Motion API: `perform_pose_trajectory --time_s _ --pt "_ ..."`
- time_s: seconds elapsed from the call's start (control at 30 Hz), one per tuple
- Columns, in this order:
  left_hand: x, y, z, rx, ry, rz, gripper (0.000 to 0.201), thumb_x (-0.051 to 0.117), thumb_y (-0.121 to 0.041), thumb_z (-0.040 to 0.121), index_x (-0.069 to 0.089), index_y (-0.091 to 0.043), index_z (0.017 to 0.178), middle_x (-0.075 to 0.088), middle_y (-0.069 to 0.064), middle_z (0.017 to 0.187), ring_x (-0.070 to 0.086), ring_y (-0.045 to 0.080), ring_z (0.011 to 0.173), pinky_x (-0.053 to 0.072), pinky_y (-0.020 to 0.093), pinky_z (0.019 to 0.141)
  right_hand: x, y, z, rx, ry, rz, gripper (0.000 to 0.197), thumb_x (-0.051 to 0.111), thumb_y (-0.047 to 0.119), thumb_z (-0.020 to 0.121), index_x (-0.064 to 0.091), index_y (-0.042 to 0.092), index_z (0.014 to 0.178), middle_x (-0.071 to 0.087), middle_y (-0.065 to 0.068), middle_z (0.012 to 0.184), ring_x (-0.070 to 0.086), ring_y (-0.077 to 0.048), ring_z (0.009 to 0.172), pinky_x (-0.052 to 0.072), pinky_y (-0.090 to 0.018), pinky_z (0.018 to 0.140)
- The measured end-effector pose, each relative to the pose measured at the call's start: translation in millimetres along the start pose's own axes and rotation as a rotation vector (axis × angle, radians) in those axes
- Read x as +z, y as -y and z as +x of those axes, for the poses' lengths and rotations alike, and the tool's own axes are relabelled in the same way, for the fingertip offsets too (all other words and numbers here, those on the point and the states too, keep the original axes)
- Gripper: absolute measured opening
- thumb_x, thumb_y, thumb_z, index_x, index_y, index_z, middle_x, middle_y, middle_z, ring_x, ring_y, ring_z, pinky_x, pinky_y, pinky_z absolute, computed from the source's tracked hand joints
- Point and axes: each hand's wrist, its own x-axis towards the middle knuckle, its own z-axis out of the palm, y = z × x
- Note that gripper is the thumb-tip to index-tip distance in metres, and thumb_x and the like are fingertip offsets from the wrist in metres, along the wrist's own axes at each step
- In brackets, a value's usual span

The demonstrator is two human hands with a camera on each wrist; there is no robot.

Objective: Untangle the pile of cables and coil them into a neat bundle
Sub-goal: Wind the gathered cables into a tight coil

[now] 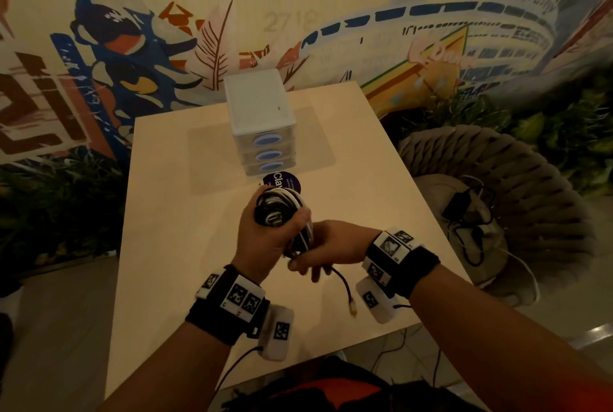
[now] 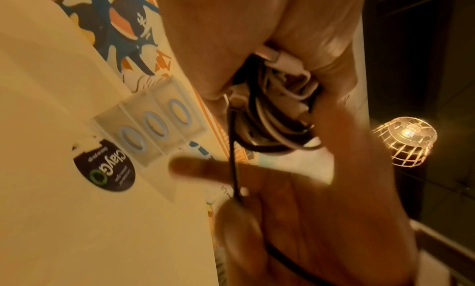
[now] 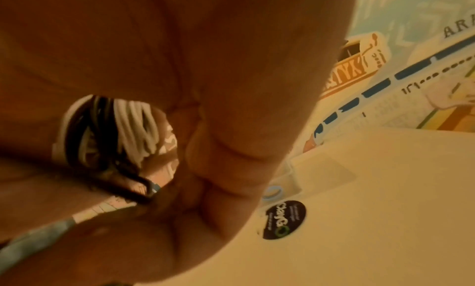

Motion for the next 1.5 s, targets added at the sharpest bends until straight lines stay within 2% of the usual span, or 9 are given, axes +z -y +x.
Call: perform_pose_trajectory --time_s 0.1,0.27,0.4,0.5,0.83,1.03,1.2,1.37,1.5 --pt "-16.1 0.9 7.3 0.037 -0.03 0.045 0.037 0.085 -0.024 0.074 0.06 -0.01 0.097 0.067 0.022 0.09 0.066 0.047 0.085 0.058 0.057 0.083 -5.5 -17.3 -6.7 0.058 0.022 -0.048 0.037 0.071 0.028 0.094 0.063 0.015 0.128 0.076 0.0 0.088 0.073 -0.019 0.078 0.06 -0.043 0.076" --pt "-20.9 6.4 11.4 0.025 -0.097 0.174 0.028 0.085 -0.009 0.079 0.062 -0.019 0.092 0.068 -0.002 0.083 0.066 0.016 0.08 0.058 0.031 0.08 -4.1 -22.0 -10.5 -0.03 -0.114 0.282 0.028 0.066 0.017 0.098 0.055 0.013 0.123 0.076 -0.012 0.093 0.073 -0.027 0.081 0.055 -0.035 0.071" --pt "-16.7 14.7 11.3 -0.033 -0.139 0.189 0.026 0.085 -0.009 0.08 0.063 -0.011 0.095 0.07 0.0 0.086 0.067 0.011 0.079 0.056 0.023 0.075 -3.5 -17.7 -10.5 -0.039 -0.079 0.638 0.036 0.047 0.035 0.102 0.065 0.003 0.103 0.073 -0.021 0.097 0.07 -0.036 0.087 0.054 -0.032 0.07" --pt "-14.0 18.0 10.8 -0.096 -0.147 0.157 0.028 0.085 -0.012 0.08 0.066 -0.008 0.1 0.073 0.002 0.084 0.071 0.015 0.076 0.057 0.026 0.071 -1.1 -21.5 -12.5 -0.167 -0.067 0.712 0.028 0.047 0.016 0.099 0.065 0.0 0.113 0.072 -0.025 0.107 0.071 -0.034 0.096 0.056 -0.034 0.078" --pt "-9.5 15.0 9.2 -0.241 -0.171 0.07 0.03 0.086 -0.027 0.079 0.072 -0.012 0.101 0.077 0.006 0.094 0.074 0.024 0.091 0.059 0.041 0.083 21.2 -18.4 4.5 -0.257 -0.619 0.53 0.012 0.075 0.016 0.09 0.074 0.004 0.095 0.074 -0.008 0.078 0.071 -0.022 0.07 0.061 -0.037 0.076" --pt "-9.8 16.4 8.5 -0.336 -0.2 0.074 0.033 0.07 -0.05 0.09 0.072 -0.02 0.104 0.077 0.005 0.095 0.073 0.025 0.093 0.059 0.042 0.079 26.7 -9.0 9.0 -0.229 -0.635 0.621 0.017 0.075 0.014 0.091 0.068 -0.001 0.092 0.072 -0.012 0.075 0.068 -0.024 0.062 0.061 -0.039 0.069" --pt "-13.6 15.0 6.6 -0.365 -0.134 0.011 0.076 0.065 -0.084 0.069 0.07 -0.019 0.106 0.074 0.015 0.098 0.072 0.033 0.093 0.058 0.05 0.083 27.8 -4.8 9.7 -0.226 -0.624 0.648 0.015 0.073 0.013 0.092 0.066 0.0 0.091 0.072 -0.012 0.078 0.067 -0.022 0.06 0.061 -0.035 0.066" --pt "-16.3 12.4 10.8 -0.328 -0.118 0.022 0.06 0.094 -0.041 0.064 0.07 -0.011 0.111 0.076 0.01 0.104 0.073 0.029 0.102 0.059 0.047 0.091 22.3 -4.5 8.5 -0.25 -0.631 0.5 0.011 0.074 0.016 0.092 0.068 0.007 0.088 0.072 -0.005 0.076 0.07 -0.018 0.071 0.061 -0.035 0.073" --pt "-19.0 10.9 11.2 -0.286 -0.196 0.03 0.052 0.092 -0.039 0.069 0.071 -0.015 0.111 0.077 0.004 0.102 0.073 0.022 0.098 0.06 0.046 0.089 20.9 -2.3 10.1 -0.215 -0.507 0.498 0.047 0.08 0.029 0.087 0.058 0.025 0.128 0.065 -0.002 0.125 0.071 -0.016 0.106 0.061 -0.041 0.087"
